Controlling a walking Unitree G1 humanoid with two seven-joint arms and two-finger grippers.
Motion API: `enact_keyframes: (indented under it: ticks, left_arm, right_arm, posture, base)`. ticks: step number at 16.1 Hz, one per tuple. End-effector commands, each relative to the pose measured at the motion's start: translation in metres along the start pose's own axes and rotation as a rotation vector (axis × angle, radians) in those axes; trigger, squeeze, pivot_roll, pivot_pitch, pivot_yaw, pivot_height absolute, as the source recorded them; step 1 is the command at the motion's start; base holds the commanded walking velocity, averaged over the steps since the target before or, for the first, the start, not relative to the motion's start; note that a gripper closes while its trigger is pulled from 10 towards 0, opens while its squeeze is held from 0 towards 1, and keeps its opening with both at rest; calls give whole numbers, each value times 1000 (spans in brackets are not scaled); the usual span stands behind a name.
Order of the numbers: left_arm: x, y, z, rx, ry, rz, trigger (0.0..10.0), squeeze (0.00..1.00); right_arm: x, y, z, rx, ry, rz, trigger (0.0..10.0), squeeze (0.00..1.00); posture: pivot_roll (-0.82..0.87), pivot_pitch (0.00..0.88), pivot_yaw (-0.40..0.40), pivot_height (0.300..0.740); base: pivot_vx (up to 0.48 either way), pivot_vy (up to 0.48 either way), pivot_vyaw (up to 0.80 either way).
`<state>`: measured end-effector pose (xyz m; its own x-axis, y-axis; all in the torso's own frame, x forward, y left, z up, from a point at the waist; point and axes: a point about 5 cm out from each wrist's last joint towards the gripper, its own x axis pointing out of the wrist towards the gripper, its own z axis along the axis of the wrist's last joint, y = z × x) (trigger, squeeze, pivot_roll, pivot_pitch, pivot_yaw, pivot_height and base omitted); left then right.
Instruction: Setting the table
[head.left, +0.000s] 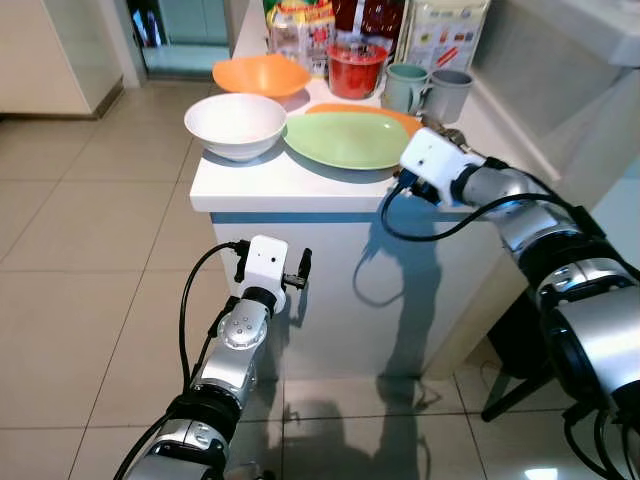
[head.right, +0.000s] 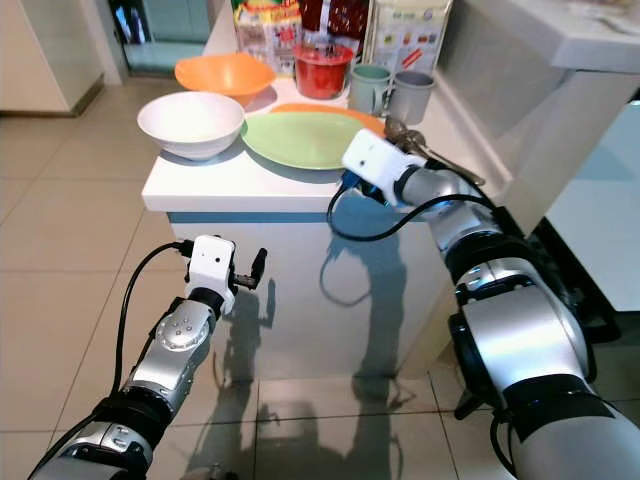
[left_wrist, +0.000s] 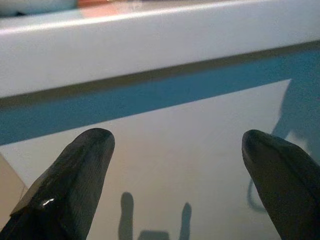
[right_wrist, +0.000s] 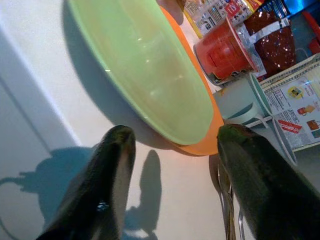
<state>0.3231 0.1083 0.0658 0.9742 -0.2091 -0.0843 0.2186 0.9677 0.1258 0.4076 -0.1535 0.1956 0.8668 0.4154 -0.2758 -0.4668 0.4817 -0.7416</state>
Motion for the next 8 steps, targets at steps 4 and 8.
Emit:
enact_keyframes:
  ticks: [4, 8]
  left_arm:
    - [-6, -1, -2, -21, -10, 16, 10000, 0]
    - [-14, 6, -6, -19, -7, 40, 10000, 0]
  right_arm:
    - [5, 5, 1, -81, 64, 34, 0, 0]
    - [8, 0, 11, -66, 32, -73, 10000, 0]
  posture:
    - [18, 0, -40, 740]
    - [39, 17, -52, 740]
  base:
    - [0, 0, 0]
    - [0, 0, 0]
